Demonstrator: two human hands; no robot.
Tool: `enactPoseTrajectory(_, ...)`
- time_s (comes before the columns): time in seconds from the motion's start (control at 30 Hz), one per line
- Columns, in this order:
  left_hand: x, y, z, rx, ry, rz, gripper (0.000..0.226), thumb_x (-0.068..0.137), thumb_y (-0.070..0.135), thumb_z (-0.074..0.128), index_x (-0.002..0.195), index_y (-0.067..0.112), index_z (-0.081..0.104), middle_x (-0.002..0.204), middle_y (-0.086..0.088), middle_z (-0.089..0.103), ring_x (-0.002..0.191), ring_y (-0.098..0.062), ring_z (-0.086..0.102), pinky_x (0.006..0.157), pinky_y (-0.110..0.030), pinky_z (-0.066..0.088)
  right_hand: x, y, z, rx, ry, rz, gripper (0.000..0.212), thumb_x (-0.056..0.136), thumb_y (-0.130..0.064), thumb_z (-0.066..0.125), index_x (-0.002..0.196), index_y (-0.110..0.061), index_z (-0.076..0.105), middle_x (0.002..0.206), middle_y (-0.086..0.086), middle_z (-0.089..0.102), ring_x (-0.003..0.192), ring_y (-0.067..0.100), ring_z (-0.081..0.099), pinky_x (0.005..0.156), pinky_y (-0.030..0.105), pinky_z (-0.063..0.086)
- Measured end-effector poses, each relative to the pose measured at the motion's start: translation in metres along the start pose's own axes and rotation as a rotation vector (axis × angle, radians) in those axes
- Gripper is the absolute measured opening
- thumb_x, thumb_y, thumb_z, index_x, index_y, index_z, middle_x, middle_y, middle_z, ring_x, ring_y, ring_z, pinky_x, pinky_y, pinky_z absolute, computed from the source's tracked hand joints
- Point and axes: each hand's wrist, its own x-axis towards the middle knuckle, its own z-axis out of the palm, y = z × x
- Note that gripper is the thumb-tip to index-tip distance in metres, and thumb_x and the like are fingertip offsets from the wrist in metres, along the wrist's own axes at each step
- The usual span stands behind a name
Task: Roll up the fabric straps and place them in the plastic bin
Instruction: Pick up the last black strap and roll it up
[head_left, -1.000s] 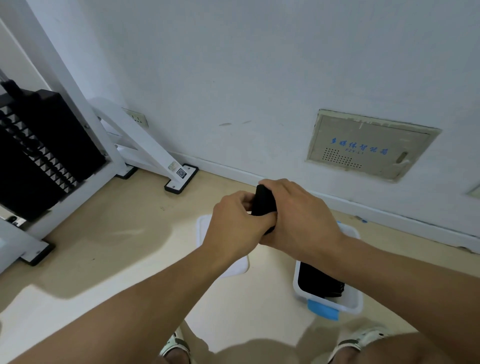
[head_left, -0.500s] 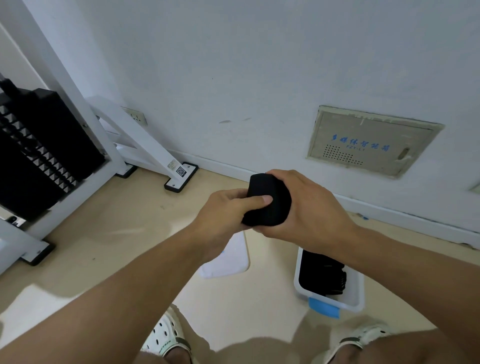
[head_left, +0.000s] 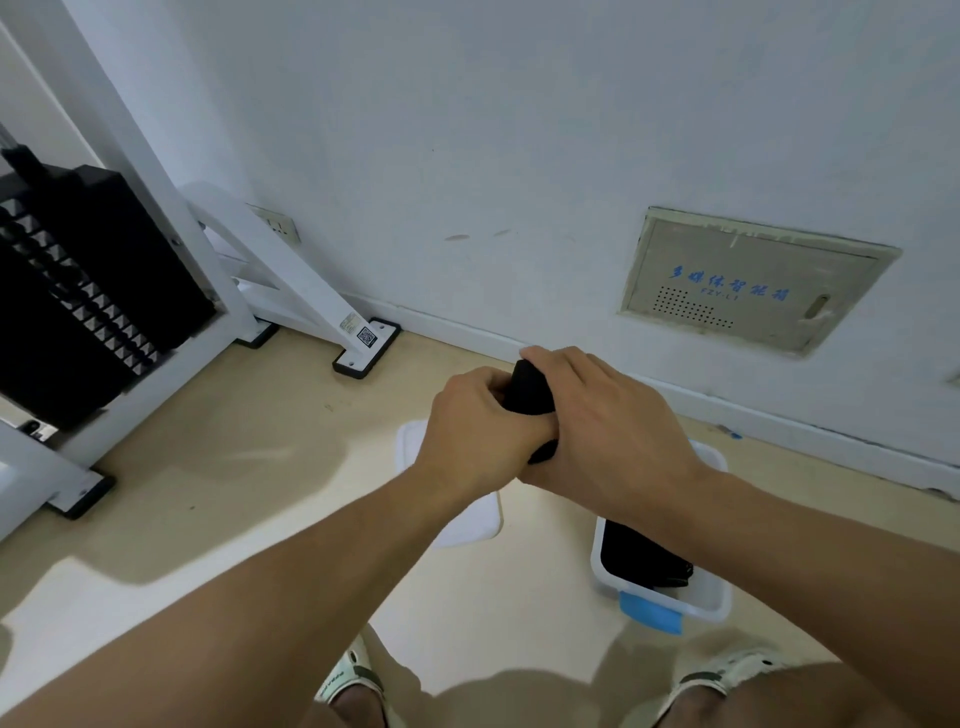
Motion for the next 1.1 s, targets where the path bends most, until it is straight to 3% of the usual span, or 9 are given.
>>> enactPoseTrajectory(0.17,0.001,0.006,-0.012,-0.241,-0.072,-0.059,0.036,0.072,0.013,0.088,0.104,0.015,0.074,0.092,-0.001,0.08,0.077,-0.013,0.078,0.062,-0.021,0.058,-0.002,0.007,-0.011,0.143,0.0,0.031,0.097,0.068,-0.066,0.077,0.148,-0.033,0.033,0.13,-0.015,0.052,0.117,0.008,0.051,0.086,0.026,0.046)
enactPoseTrajectory(0.3,0.005,0.005,-0.024,-0.33,-0.201,-0.105,0.037,0.077,0.013,0.086,0.112,0.009,0.074,0.1,-0.008,0.08,0.091,-0.023,0.079,0.083,-0.035,0.063,-0.004,0.013,-0.015,0.253,-0.056,0.063,0.106,0.064,-0.068,0.08,0.15,-0.037,0.026,0.136,-0.02,0.046,0.124,0.004,0.046,0.095,0.024,0.043)
enactPoseTrajectory(0.4,0.007,0.002,-0.026,-0.409,-0.33,-0.175,0.038,0.085,0.014,0.08,0.121,0.004,0.071,0.11,-0.014,0.078,0.102,-0.027,0.076,0.089,-0.038,0.06,-0.006,0.015,-0.017,0.376,-0.054,0.069,0.109,0.061,-0.065,0.084,0.149,-0.039,0.024,0.139,-0.023,0.044,0.124,-0.001,0.044,0.098,0.02,0.039)
enactPoseTrajectory(0.5,0.007,0.002,-0.025,-0.502,-0.415,-0.223,0.041,0.088,0.017,0.074,0.126,0.002,0.069,0.118,-0.016,0.076,0.107,-0.027,0.074,0.083,-0.033,0.058,-0.005,0.018,-0.021,0.453,-0.048,0.046,0.113,0.057,-0.064,0.088,0.149,-0.039,0.027,0.137,-0.025,0.043,0.119,-0.006,0.044,0.101,0.019,0.04)
enactPoseTrajectory(0.6,0.007,0.005,-0.025,-0.578,-0.481,-0.241,0.042,0.085,0.02,0.071,0.123,0.004,0.071,0.116,-0.015,0.076,0.099,-0.023,0.073,0.073,-0.028,0.059,-0.006,0.022,-0.024,0.556,-0.025,0.054,0.111,0.054,-0.062,0.089,0.147,-0.038,0.033,0.132,-0.027,0.045,0.115,-0.008,0.047,0.098,0.018,0.043)
enactPoseTrajectory(0.7,0.007,0.005,-0.024,-0.596,-0.522,-0.228,0.043,0.081,0.023,0.07,0.12,0.005,0.073,0.112,-0.012,0.076,0.097,-0.02,0.073,0.075,-0.028,0.059,-0.007,0.023,-0.023,0.572,-0.009,0.06,0.103,0.056,-0.059,0.086,0.143,-0.038,0.036,0.13,-0.025,0.048,0.11,-0.006,0.052,0.093,0.02,0.046)
enactPoseTrajectory(0.87,0.006,0.003,-0.01,-0.422,-0.412,-0.142,0.039,0.083,0.025,0.08,0.117,0.006,0.073,0.105,-0.008,0.078,0.095,-0.017,0.074,0.082,-0.03,0.058,-0.005,0.022,-0.02,0.424,0.011,0.031,0.079,0.066,-0.047,0.082,0.134,-0.036,0.043,0.122,-0.019,0.053,0.101,0.003,0.057,0.087,0.028,0.052)
enactPoseTrajectory(0.97,0.0,0.003,0.001,-0.208,-0.281,-0.064,0.027,0.073,0.025,0.079,0.098,0.016,0.073,0.081,0.004,0.074,0.079,-0.011,0.071,0.067,-0.019,0.055,-0.006,0.017,-0.016,0.281,-0.032,-0.017,0.079,0.069,-0.045,0.078,0.138,-0.035,0.04,0.12,-0.015,0.051,0.099,0.008,0.055,0.081,0.032,0.053)
enactPoseTrajectory(1.1,-0.004,0.002,0.003,-0.04,-0.114,0.018,0.009,0.078,0.02,0.075,0.08,0.02,0.066,0.066,0.012,0.064,0.056,0.001,0.059,0.05,-0.01,0.045,-0.008,0.015,-0.003,0.181,0.021,-0.097,0.085,0.069,-0.036,0.077,0.144,-0.022,0.041,0.123,-0.006,0.053,0.11,0.016,0.056,0.078,0.035,0.053)
